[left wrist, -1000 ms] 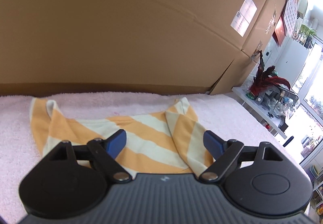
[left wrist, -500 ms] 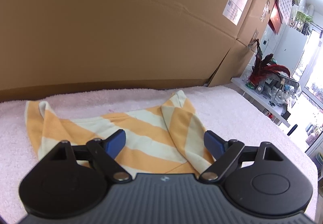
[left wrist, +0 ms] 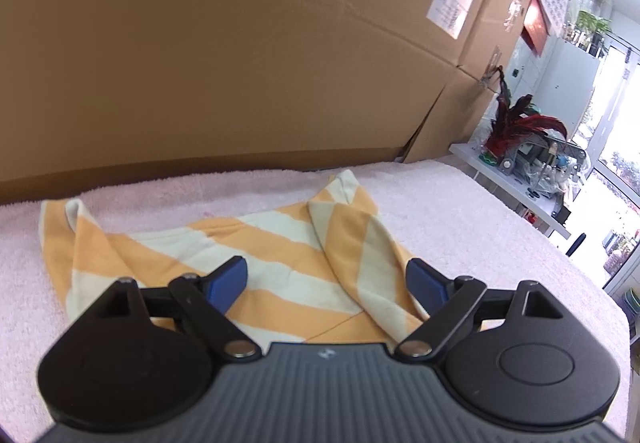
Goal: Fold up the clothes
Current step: 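Open the right gripper to release the shirt end onto the shirt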
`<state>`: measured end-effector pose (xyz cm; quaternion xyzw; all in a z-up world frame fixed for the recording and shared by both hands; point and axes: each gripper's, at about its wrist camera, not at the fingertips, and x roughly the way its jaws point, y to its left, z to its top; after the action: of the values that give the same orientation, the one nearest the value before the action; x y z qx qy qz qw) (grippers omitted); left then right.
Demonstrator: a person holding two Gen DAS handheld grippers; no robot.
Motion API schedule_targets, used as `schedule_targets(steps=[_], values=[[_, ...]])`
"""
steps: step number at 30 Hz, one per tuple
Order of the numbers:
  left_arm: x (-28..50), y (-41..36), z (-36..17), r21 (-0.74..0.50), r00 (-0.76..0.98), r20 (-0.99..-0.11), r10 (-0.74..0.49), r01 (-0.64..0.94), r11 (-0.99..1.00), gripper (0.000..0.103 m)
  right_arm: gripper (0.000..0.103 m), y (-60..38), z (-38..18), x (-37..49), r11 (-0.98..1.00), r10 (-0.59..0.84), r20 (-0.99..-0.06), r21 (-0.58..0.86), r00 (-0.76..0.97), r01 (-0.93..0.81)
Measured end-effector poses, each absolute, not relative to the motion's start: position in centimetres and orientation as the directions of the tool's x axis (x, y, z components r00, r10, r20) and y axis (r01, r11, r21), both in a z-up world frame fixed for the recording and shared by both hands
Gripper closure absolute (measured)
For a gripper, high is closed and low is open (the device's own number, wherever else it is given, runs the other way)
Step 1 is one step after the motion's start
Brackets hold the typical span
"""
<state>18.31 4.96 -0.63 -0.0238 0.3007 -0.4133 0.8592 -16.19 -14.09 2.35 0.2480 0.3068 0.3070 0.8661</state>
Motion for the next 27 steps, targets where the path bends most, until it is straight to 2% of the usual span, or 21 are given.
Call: schedule_targets(steps=[4, 6, 8, 9, 10, 13, 16, 18, 20, 22, 24, 27], values=[[18.0, 5.6, 0.2, -0.313, 0.465, -0.453, -0.76, 0.716, 0.624, 0.023, 0.081, -14.8, 3.1, -16.5, 0.674, 0.686, -0.338, 0.629, 0.644, -0.387], [17.9, 6.2, 0.8, -0.34, 0.46, -0.42, -0.782, 0.72, 0.605, 0.028, 0.081, -15.3, 3.6, -16.7, 0.663, 0.686, -0.308, 0.639, 0.659, -0.391], [17.8, 6.7, 1.3, -0.36, 0.456, -0.391, -0.799, 0.724, 0.589, 0.037, 0.079, -17.6, 4.9, -16.6, 0.626, 0.648, -0.185, 0.682, 0.739, -0.378], [17.8, 6.8, 1.4, -0.368, 0.45, -0.383, -0.807, 0.727, 0.58, 0.042, 0.078, -18.3, 5.0, -16.0, 0.632, 0.607, -0.163, 0.692, 0.778, -0.349], [17.8, 7.0, 1.6, -0.376, 0.444, -0.375, -0.814, 0.73, 0.571, 0.05, 0.076, -18.8, 5.0, -15.2, 0.661, 0.557, -0.175, 0.685, 0.812, -0.306], [17.7, 6.6, 1.4, -0.374, 0.426, -0.385, -0.818, 0.738, 0.561, 0.055, 0.072, -19.5, 4.4, -12.6, 0.747, 0.417, -0.25, 0.641, 0.874, -0.173], [17.6, 5.5, 0.8, -0.358, 0.411, -0.426, -0.806, 0.741, 0.568, 0.054, 0.072, -20.0, 3.1, -10.7, 0.759, 0.342, -0.282, 0.645, 0.896, -0.086], [17.4, 4.8, 0.5, -0.355, 0.394, -0.441, -0.806, 0.748, 0.56, 0.047, 0.071, -20.3, 2.3, -10.0, 0.745, 0.315, -0.279, 0.664, 0.907, -0.054], [17.1, 4.2, 0.3, -0.348, 0.382, -0.446, -0.809, 0.759, 0.55, 0.033, 0.071, -20.8, 1.6, -9.9, 0.726, 0.291, -0.257, 0.687, 0.921, -0.038], [16.7, 3.5, 0.1, -0.339, 0.373, -0.451, -0.811, 0.769, 0.542, 0.031, 0.065, -21.0, 1.0, -10.0, 0.71, 0.271, -0.245, 0.704, 0.931, -0.021], [16.3, 2.9, -0.3, -0.331, 0.366, -0.46, -0.809, 0.775, 0.539, 0.033, 0.069, -21.2, 0.5, -10.1, 0.706, 0.252, -0.227, 0.708, 0.941, -0.018], [15.7, 2.3, -0.6, -0.303, 0.376, -0.459, -0.805, 0.786, 0.54, 0.053, 0.068, -21.2, 0.5, -10.4, 0.692, 0.253, -0.2, 0.721, 0.947, -0.032]])
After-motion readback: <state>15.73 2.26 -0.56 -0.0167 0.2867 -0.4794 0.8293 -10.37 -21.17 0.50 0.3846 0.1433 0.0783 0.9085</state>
